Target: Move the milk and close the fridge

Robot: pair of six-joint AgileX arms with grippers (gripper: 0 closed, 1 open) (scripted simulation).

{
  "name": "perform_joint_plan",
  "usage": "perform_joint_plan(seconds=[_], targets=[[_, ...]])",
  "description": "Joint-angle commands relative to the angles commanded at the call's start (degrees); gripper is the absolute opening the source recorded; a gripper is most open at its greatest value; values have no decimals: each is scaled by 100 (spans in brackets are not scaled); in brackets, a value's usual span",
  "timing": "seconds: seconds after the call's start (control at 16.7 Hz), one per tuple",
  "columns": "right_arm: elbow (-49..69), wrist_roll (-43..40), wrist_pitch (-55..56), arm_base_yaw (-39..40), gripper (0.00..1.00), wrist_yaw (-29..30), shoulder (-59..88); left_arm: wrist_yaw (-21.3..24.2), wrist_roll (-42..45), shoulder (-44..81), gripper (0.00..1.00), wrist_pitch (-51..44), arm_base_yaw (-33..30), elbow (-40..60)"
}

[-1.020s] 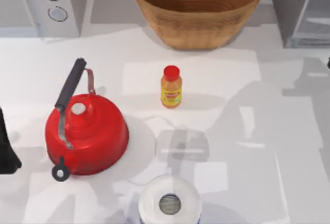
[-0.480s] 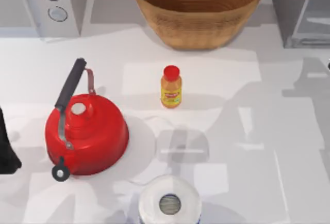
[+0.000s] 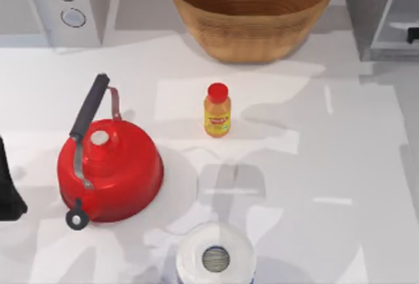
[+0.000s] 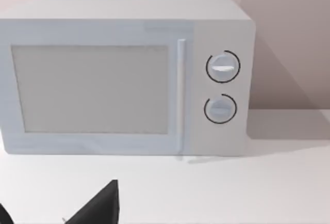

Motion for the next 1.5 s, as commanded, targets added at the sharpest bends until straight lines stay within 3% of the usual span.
perform_joint_plan(seconds=[0.42, 0.66, 1.5], targets=[[3427, -348, -3425, -539, 0, -474, 1645, 0, 0, 0, 100, 0, 0, 0], [4659, -441, -4670, -762, 0, -688, 2158, 0, 0, 0, 100, 0, 0, 0], [4965, -460, -4981, -825, 0, -758, 2283, 0, 0, 0, 100, 0, 0, 0]])
